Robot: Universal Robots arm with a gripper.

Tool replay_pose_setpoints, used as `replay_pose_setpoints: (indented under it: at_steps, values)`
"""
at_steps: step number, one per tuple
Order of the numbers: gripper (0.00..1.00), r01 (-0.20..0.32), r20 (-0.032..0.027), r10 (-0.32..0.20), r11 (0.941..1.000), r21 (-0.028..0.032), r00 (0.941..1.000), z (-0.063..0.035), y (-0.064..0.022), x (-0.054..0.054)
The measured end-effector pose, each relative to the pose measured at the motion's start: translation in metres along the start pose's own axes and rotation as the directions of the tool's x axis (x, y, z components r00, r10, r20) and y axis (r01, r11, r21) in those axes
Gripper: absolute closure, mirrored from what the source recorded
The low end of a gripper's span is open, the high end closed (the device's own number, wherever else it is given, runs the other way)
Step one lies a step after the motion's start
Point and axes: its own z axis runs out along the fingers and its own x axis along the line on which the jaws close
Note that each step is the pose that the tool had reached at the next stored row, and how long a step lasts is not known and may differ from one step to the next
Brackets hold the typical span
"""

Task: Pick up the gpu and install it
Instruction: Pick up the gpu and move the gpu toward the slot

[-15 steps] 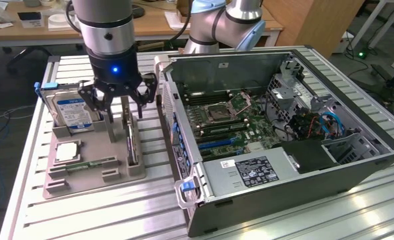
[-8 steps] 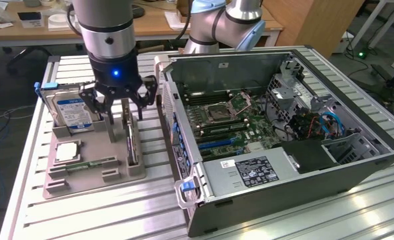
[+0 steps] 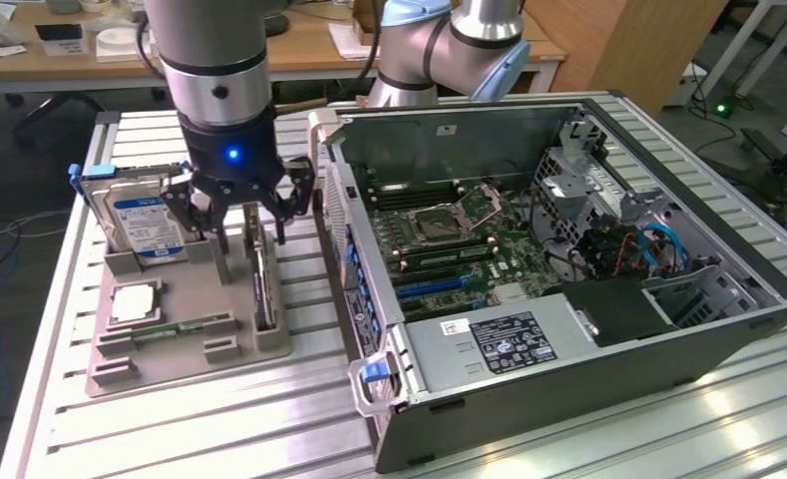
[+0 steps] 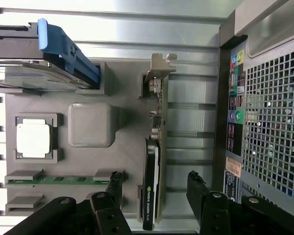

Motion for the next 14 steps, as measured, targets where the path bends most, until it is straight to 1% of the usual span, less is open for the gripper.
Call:
replay_pose_setpoints:
  at_steps: [14]
  values:
    - [0.35,0.0,0.0,0.0,1.0,0.0,1.0,0.0135,-0.0005,0.0]
